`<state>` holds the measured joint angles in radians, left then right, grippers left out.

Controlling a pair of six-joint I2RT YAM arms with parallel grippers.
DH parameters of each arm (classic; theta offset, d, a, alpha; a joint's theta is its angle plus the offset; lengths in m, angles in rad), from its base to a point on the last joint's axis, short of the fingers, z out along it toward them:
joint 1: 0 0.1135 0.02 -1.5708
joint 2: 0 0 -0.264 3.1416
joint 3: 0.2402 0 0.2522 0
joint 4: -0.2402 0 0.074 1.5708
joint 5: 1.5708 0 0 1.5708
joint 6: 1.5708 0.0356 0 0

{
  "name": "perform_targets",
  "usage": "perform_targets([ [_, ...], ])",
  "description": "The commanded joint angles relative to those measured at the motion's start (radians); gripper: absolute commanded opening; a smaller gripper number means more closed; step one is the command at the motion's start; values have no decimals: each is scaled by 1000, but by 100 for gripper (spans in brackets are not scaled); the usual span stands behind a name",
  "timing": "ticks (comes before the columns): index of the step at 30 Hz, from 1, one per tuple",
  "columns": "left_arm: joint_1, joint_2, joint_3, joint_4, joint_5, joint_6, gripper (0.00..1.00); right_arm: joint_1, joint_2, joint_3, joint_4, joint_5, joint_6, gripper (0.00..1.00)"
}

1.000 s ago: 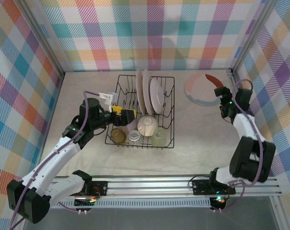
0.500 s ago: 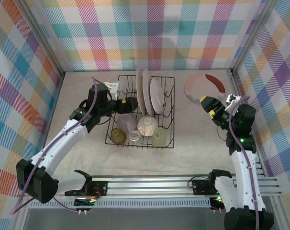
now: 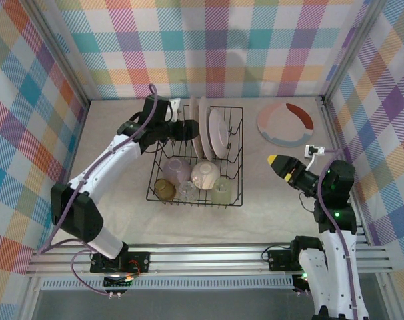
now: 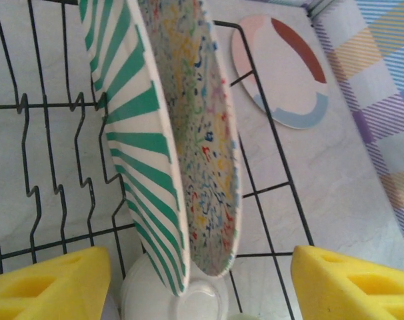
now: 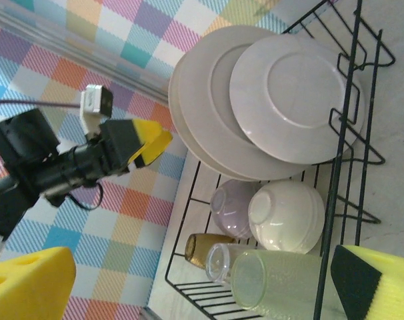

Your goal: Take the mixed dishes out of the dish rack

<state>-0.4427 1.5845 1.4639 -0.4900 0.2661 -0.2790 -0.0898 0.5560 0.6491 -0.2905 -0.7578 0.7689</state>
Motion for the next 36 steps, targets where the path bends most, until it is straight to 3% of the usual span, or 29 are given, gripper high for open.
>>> perform_targets([
  [1, 8, 49, 63, -64, -25, 18, 69, 12, -26, -22, -7, -46, -14, 99],
  [9, 22, 122, 115, -68, -25, 17, 54, 22, -47, -48, 2, -68, -11, 99],
  [15, 21, 146, 134, -67, 2, 36, 36, 25, -50, -63, 13, -67, -3, 99],
  [25, 21, 175, 152, -79, 11, 44, 17, 25, -48, -85, 42, -66, 12, 99],
  [31, 21, 174, 165, -84, 33, 25, 0, 27, -44, -90, 48, -62, 12, 99],
  [36, 21, 140, 174, -91, 31, -7, 0, 25, -38, -90, 54, -60, 13, 99],
])
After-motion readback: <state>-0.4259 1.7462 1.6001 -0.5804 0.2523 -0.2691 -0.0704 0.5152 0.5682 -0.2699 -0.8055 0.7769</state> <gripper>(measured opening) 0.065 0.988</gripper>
